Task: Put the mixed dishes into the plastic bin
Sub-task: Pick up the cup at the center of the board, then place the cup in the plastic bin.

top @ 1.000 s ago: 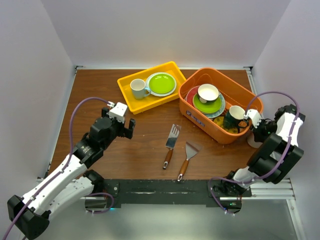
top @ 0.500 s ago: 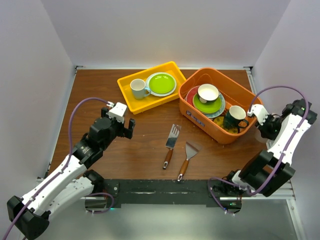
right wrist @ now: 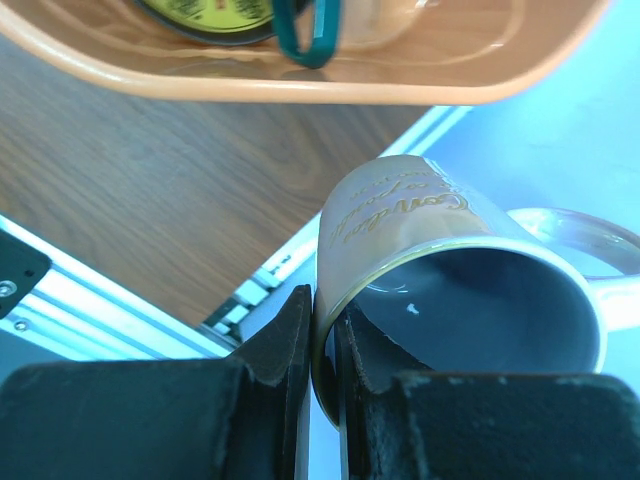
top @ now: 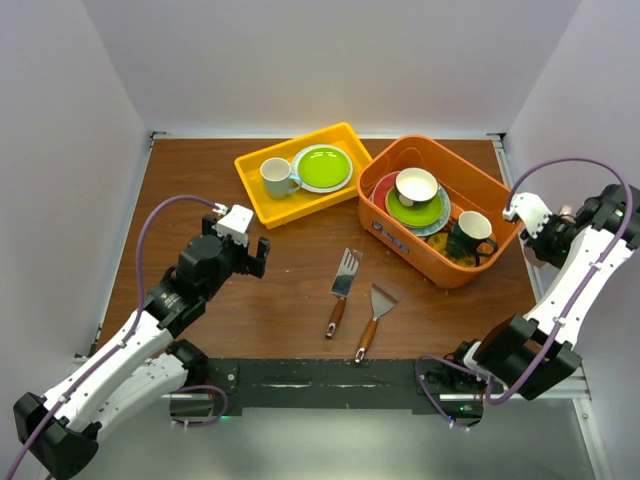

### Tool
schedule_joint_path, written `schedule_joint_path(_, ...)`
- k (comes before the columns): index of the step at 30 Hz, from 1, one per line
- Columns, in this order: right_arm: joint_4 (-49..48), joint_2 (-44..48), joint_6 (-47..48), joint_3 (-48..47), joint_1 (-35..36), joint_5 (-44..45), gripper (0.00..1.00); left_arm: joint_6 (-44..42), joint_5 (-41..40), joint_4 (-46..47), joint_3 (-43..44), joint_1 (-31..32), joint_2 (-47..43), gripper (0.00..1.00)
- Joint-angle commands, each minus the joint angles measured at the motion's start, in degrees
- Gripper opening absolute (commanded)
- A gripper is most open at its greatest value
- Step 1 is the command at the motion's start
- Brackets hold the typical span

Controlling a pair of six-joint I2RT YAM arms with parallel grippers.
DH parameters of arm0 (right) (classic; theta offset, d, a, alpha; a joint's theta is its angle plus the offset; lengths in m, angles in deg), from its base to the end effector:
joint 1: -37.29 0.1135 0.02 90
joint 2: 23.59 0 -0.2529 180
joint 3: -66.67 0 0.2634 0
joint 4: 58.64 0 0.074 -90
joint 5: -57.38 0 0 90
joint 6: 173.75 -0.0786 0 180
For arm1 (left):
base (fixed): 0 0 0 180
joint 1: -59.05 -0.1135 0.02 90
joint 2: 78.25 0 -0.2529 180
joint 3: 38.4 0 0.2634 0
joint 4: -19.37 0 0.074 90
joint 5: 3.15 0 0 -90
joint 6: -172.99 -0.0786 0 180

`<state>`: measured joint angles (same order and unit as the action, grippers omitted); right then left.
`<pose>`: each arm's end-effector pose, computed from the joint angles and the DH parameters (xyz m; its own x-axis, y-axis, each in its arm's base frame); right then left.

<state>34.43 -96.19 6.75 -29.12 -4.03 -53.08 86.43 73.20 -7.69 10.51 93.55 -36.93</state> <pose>0.1963 -0.1360 0.3199 -0.5221 -0.7884 -0.3252 -0.7098 0.6131 -0.3468 0.2025 -0.1167 0.2651 -0.2962 0.1328 -0.9458 0.3499 0.9365 0.0219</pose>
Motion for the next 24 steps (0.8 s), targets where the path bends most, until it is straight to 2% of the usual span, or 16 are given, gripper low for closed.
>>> schedule_joint_path(1,3.2,2.5,-1.8,-6.4,-0.3,-3.3,0.00,-0.1,0.3,2.2,0.1,-0.4,-0.7,1.00)
schedule_joint_path(14,3.4,2.1,-6.3,-11.9,0.5,-7.7,0.00,-0.1,0.5,2.3,0.1,-0.4,-0.6,1.00)
schedule_joint_path(24,3.3,-0.1,-14.9,-16.3,10.1,-9.9,0.00,0.0,0.3,2.3,0.1,-0.3,-0.5,1.00)
